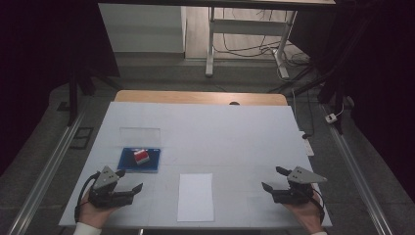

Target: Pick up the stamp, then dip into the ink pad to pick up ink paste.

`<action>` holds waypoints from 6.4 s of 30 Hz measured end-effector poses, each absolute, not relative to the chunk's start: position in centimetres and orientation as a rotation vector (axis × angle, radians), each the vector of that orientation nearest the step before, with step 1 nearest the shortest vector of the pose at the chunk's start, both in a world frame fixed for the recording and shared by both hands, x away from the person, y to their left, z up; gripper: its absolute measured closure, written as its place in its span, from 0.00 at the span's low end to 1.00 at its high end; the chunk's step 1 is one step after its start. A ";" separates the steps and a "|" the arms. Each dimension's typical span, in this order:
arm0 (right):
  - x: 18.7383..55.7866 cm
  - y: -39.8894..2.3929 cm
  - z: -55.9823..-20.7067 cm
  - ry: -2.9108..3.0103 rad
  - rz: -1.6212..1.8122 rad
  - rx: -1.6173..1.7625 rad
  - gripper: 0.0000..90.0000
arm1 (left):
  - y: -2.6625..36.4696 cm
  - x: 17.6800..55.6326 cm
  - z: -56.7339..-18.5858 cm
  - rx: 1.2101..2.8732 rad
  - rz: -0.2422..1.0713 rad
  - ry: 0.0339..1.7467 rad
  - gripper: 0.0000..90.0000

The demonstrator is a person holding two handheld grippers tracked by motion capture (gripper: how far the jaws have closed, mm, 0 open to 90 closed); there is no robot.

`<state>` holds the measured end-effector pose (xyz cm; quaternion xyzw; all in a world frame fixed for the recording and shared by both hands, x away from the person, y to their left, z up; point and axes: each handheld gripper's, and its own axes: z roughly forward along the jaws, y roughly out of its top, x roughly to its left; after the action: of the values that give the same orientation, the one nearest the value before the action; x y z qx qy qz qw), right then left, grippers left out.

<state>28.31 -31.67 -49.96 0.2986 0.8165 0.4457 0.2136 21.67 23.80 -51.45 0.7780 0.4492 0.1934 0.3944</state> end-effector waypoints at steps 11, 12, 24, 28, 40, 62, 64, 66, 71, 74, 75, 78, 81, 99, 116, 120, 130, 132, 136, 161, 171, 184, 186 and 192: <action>28.2 -31.1 -49.9 2.272 1.237 0.805 0.26 | 23.9 21.5 -51.6 1.979 0.485 1.142 0.21; 28.1 -31.1 -50.0 2.275 1.242 0.805 0.26 | 23.9 21.5 -51.6 1.978 0.487 1.143 0.21; 28.3 -30.7 -50.1 2.275 1.258 0.795 0.28 | 24.0 21.2 -51.4 1.982 0.499 1.151 0.22; 28.3 -30.6 -50.3 2.284 1.254 0.788 0.28 | 23.9 21.2 -51.1 1.980 0.502 1.148 0.22; 28.2 -30.7 -50.3 2.265 1.272 0.814 0.28 | 23.0 21.6 -50.0 2.018 0.495 1.106 0.24; 28.4 -30.4 -50.8 2.299 1.250 0.832 0.29 | 25.2 27.0 -46.1 2.081 0.491 1.137 0.28; 28.5 -30.4 -50.8 2.298 1.240 0.836 0.29 | 25.2 28.1 -46.0 2.096 0.473 1.137 0.29; 28.5 -30.4 -50.8 2.298 1.240 0.836 0.29 | 25.1 28.7 -46.0 2.114 0.467 1.136 0.29; 28.5 -30.2 -50.9 2.308 1.242 0.830 0.29 | 24.9 29.8 -45.8 2.138 0.450 1.124 0.31; 28.5 -30.1 -51.0 2.310 1.238 0.833 0.29 | 24.8 30.3 -45.7 2.130 0.445 1.120 0.32; 28.5 -30.1 -51.0 2.310 1.239 0.835 0.29 | 24.8 30.4 -45.7 2.128 0.444 1.120 0.32; 28.5 -30.1 -51.0 2.311 1.228 0.837 0.29 | 24.7 30.9 -45.8 2.134 0.443 1.125 0.33; 28.6 -30.1 -51.1 2.314 1.234 0.836 0.29 | 24.4 31.2 -45.9 2.151 0.440 1.121 0.33; 28.6 -30.2 -51.3 2.325 1.214 0.839 0.29 | 23.4 32.8 -47.3 2.255 0.413 1.101 0.43; 28.6 -30.2 -51.4 2.327 1.208 0.841 0.30 | 23.3 33.2 -48.6 2.321 0.429 1.089 0.69; 28.6 -30.3 -51.4 2.329 1.185 0.846 0.30 | 23.3 33.1 -48.6 2.335 0.442 1.053 0.76; 28.6 -30.4 -51.5 2.332 1.186 0.844 0.31 | 23.3 33.0 -48.5 2.342 0.449 1.020 0.78; 28.6 -30.4 -51.5 2.332 1.182 0.845 0.31 | 23.4 33.0 -48.5 2.339 0.457 1.024 0.79; 28.6 -30.4 -51.5 2.331 1.186 0.848 0.32 | 23.6 32.9 -48.3 2.317 0.452 1.028 0.79; 28.5 -30.4 -51.5 2.334 1.180 0.846 0.33 | 24.5 31.8 -44.8 2.235 0.447 1.014 0.79; 28.6 -30.4 -51.5 2.340 1.163 0.847 0.33 | 24.7 32.0 -44.8 2.235 0.451 1.054 0.79; 28.5 -30.4 -51.5 2.340 1.147 0.854 0.33 | 24.6 32.6 -45.8 2.269 0.447 1.085 0.79; 28.5 -30.4 -51.5 2.341 1.145 0.854 0.33 | 24.5 32.6 -46.1 2.278 0.444 1.086 0.79; 28.5 -30.4 -51.6 2.344 1.150 0.851 0.33 | 24.8 32.7 -46.9 2.287 0.428 1.104 0.79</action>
<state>28.55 -30.38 -51.62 0.3040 0.8370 0.4104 0.1964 32.67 24.75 -46.89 0.8526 0.4117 0.1597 0.2793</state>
